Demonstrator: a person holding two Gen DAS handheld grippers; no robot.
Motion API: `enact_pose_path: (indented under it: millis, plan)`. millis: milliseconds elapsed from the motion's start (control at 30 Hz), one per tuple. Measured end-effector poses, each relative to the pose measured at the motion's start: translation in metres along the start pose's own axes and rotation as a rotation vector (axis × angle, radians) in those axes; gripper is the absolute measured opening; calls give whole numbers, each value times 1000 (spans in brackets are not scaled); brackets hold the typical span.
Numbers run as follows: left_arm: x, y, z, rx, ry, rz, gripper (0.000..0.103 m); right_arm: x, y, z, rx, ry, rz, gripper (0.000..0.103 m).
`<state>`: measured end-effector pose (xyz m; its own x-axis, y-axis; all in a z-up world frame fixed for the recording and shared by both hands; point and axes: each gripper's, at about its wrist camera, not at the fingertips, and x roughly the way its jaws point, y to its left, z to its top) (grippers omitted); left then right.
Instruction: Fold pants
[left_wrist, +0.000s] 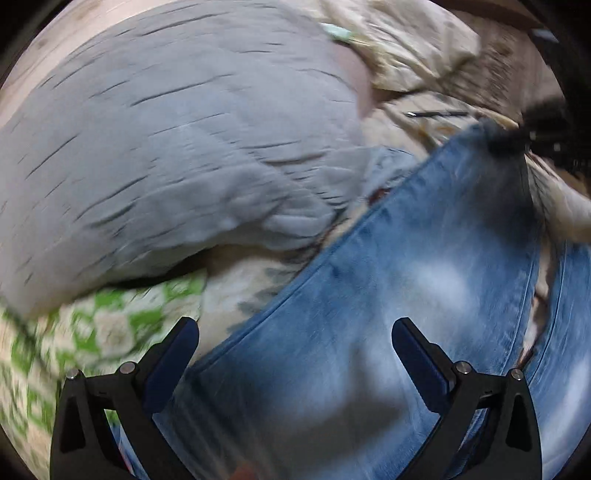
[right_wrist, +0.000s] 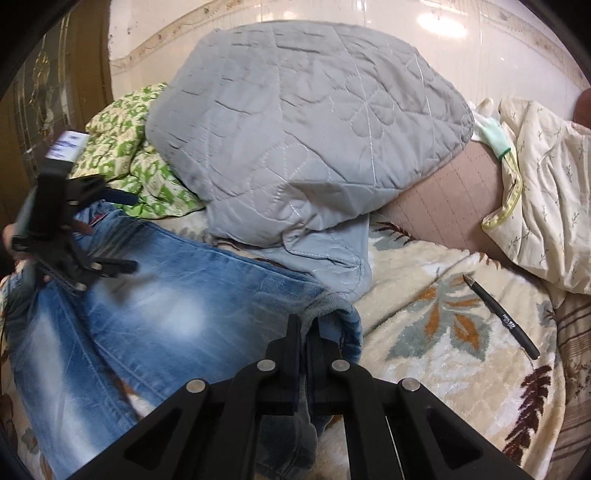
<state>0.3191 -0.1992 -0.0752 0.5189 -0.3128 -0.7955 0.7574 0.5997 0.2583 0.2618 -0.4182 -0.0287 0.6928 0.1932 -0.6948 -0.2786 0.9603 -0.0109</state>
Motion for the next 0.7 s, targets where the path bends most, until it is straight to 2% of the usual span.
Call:
enact_pose_path:
  millis: [100, 167, 200, 233, 267, 333, 400, 467, 533, 700]
  plan:
    - [9, 2, 7, 47, 0, -45, 103, -12, 5, -4, -13, -16, 9, 2]
    - [15, 3, 11, 72, 19, -82, 95, -22, 10, -6, -24, -30, 21, 2]
    - [20, 4, 13, 94, 41, -104, 85, -25, 12, -6, -37, -38, 22, 2]
    - [26, 5, 15, 108, 62, -118, 67, -29, 15, -7, -49, -44, 23, 2]
    - [32, 6, 17, 113, 85, -132, 57, -32, 17, -7, -57, -49, 25, 2]
    - [41, 10, 16, 115, 124, -146, 47, -35, 21, -7, -72, -58, 32, 2]
    - [44, 11, 13, 106, 129, -172, 42, -34, 25, -6, -86, -55, 30, 2]
    - [43, 13, 10, 97, 124, -195, 31, -32, 24, -4, -88, -55, 21, 2]
    - [37, 16, 4, 95, 130, -191, 12, -31, 21, -4, -80, -57, 21, 2]
    - [32, 30, 3, 104, 146, -179, 6, -29, 20, -6, -73, -58, 8, 2]
